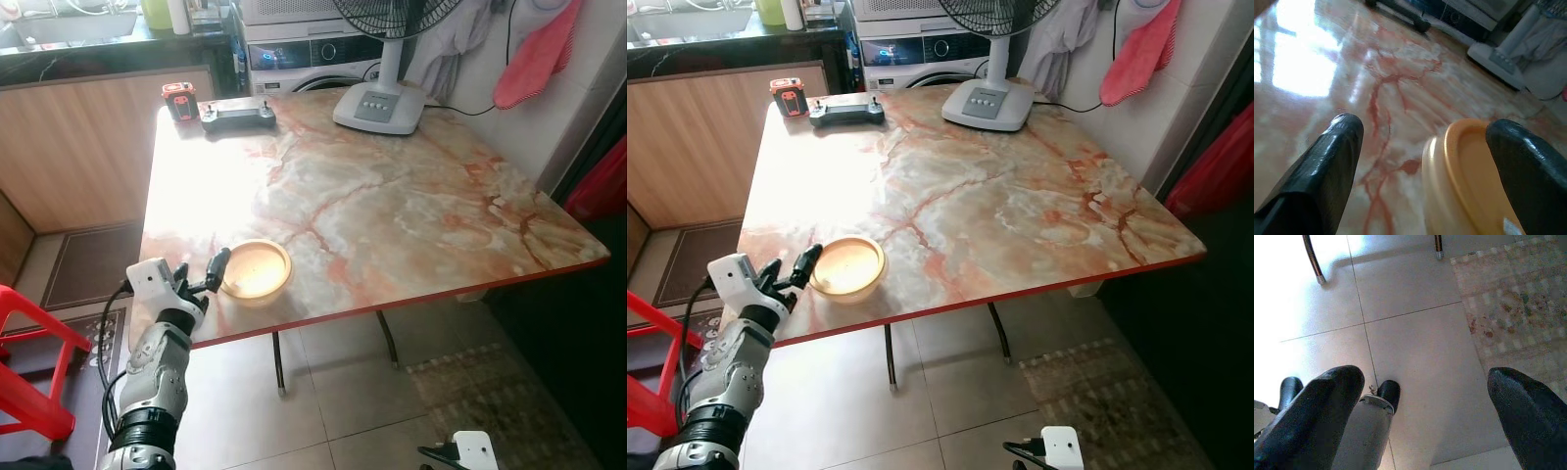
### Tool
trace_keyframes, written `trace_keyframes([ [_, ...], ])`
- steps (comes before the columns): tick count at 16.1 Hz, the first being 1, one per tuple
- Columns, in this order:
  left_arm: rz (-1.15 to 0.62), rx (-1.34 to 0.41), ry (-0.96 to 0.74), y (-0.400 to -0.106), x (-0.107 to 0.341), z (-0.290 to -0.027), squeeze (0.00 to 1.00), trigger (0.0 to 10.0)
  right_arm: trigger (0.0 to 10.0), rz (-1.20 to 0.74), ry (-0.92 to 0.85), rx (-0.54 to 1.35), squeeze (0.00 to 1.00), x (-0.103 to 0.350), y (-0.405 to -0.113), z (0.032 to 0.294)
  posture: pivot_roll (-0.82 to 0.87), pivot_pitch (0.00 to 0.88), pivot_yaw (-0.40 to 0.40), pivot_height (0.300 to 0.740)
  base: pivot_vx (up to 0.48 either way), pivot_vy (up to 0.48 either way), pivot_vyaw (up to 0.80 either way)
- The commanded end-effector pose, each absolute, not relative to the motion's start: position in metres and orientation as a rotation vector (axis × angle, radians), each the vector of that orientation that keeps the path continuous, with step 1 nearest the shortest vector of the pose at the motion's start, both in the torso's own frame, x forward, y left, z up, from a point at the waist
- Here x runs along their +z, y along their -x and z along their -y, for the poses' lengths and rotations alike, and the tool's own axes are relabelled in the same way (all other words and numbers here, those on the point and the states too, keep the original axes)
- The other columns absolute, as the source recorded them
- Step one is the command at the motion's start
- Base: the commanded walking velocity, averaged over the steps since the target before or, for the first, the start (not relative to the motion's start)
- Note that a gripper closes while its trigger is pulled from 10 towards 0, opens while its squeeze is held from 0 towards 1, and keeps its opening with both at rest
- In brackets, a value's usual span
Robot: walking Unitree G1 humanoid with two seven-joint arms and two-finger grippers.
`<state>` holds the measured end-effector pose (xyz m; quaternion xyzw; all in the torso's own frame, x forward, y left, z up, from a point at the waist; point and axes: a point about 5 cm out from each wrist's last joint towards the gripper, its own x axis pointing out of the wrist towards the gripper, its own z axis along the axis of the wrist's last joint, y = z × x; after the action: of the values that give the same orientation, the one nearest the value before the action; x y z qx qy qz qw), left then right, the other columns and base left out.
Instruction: Restocking fridge
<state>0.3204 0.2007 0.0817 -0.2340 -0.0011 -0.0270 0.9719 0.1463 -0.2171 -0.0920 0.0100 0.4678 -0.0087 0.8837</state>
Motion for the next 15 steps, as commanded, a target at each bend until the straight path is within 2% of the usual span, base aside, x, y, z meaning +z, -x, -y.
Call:
trace_keyframes([
  [1,-0.019,-0.062,0.504,-0.322,0.078,-0.199,0.00,10.0,10.0,-0.971,-0.013,-0.013,0.00,-0.092,-0.144,0.218,0.05,0.000,-0.010,0.740,0.000,0.000,0.00],
  [15,-0.048,-0.190,0.635,-0.340,0.081,-0.183,0.00,10.0,10.0,-0.962,0.002,-0.023,0.00,-0.090,-0.147,0.222,0.03,0.000,-0.027,0.740,0.000,0.000,0.00],
])
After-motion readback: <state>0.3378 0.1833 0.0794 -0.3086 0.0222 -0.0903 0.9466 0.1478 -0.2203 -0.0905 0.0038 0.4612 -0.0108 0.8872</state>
